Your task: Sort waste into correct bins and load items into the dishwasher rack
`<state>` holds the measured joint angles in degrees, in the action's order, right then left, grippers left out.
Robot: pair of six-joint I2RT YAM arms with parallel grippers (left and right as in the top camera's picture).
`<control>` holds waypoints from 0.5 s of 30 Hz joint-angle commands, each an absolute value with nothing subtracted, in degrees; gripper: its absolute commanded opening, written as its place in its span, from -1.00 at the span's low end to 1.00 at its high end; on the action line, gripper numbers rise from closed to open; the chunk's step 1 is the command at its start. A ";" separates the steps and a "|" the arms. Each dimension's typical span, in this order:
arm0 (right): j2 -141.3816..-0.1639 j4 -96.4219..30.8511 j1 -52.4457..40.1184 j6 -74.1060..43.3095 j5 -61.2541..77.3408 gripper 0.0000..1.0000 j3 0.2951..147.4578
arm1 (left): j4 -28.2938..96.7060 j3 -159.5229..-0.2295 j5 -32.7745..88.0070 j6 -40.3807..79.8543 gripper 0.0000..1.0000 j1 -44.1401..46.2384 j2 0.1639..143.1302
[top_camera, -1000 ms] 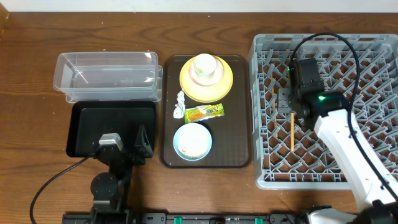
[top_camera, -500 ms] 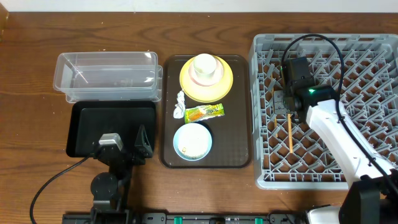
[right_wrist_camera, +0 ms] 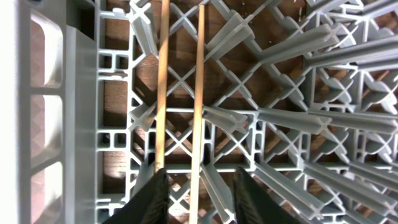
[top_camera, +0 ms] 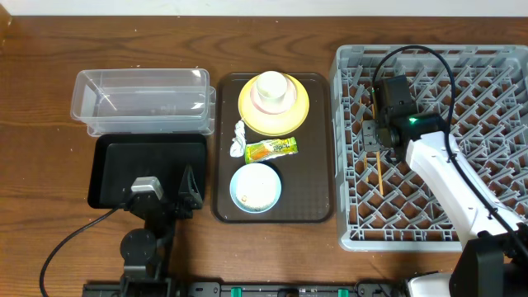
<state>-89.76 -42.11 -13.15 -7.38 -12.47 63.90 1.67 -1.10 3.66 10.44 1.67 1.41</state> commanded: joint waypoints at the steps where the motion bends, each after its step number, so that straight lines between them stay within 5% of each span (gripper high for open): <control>1: -90.26 -41.63 -12.73 -7.62 -9.85 -0.47 63.83 | 3.77 -0.23 3.86 9.67 0.86 1.85 1.34; 10: -87.39 -41.43 -12.86 -8.84 17.82 -0.35 71.59 | 3.77 -0.23 3.86 9.67 0.87 1.85 1.34; 15: -87.31 -38.39 -14.02 -9.19 30.70 -0.10 72.38 | 3.77 -0.23 3.86 9.67 0.87 1.85 1.37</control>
<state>-88.40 -38.59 -13.37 -8.69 18.79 71.46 1.67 -1.10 3.66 10.44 1.67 1.41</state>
